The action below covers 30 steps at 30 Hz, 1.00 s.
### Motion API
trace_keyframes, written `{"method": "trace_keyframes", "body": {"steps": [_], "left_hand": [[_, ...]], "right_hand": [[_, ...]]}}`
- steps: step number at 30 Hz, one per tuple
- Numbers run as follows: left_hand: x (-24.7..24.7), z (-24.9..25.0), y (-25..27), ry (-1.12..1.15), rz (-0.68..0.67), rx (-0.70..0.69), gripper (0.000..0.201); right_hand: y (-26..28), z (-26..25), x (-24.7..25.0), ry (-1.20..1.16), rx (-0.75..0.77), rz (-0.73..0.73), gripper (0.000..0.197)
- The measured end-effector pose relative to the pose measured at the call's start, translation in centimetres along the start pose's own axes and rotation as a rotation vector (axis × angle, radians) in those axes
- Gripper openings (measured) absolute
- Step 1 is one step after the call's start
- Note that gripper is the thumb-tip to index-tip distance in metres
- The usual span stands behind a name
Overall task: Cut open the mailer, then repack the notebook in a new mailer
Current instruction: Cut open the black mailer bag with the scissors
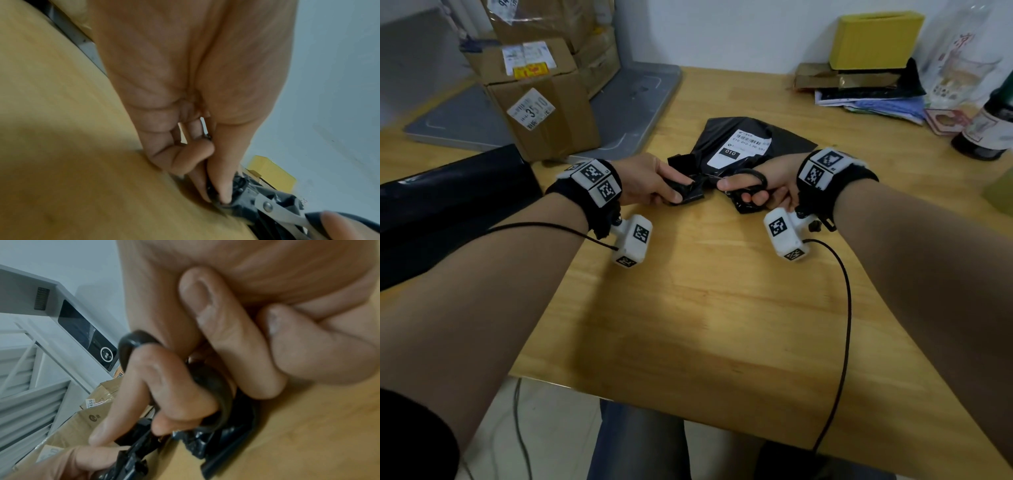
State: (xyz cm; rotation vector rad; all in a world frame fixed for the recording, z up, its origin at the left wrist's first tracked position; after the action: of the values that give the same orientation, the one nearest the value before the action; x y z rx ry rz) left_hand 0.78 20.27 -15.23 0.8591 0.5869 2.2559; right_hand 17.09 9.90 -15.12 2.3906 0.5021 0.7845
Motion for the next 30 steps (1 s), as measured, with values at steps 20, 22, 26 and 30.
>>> {"method": "trace_keyframes", "body": {"steps": [20, 22, 26, 30], "left_hand": [[-4.0, 6.5, -1.3, -0.104, 0.259, -0.048, 0.028], [-4.5, 6.9, -1.3, -0.076, 0.280, -0.078, 0.028], [-4.6, 6.9, -1.5, -0.008, 0.352, -0.114, 0.028], [-4.1, 6.4, -1.3, 0.081, 0.399, -0.112, 0.030]], "right_hand": [[4.1, 5.4, 1.5, -0.324, -0.064, 0.176, 0.062], [4.2, 5.4, 1.2, -0.333, -0.061, 0.150, 0.065], [4.4, 5.1, 1.0, -0.342, -0.059, 0.141, 0.073], [5.5, 4.5, -0.1, -0.367, -0.048, 0.065, 0.082]]}}
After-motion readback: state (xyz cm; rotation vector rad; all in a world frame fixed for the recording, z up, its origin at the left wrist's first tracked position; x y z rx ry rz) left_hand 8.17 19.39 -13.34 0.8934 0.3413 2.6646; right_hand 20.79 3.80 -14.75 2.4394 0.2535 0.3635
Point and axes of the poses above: each hand's wrist, its own y-axis away from the middle knuckle, its own x-axis out of the back of the hand, z = x × y, the point moved 9 cm from there along -y, towards the middle knuckle, and after that the axes turned 13 degrees about x, right-handed, at the moved point
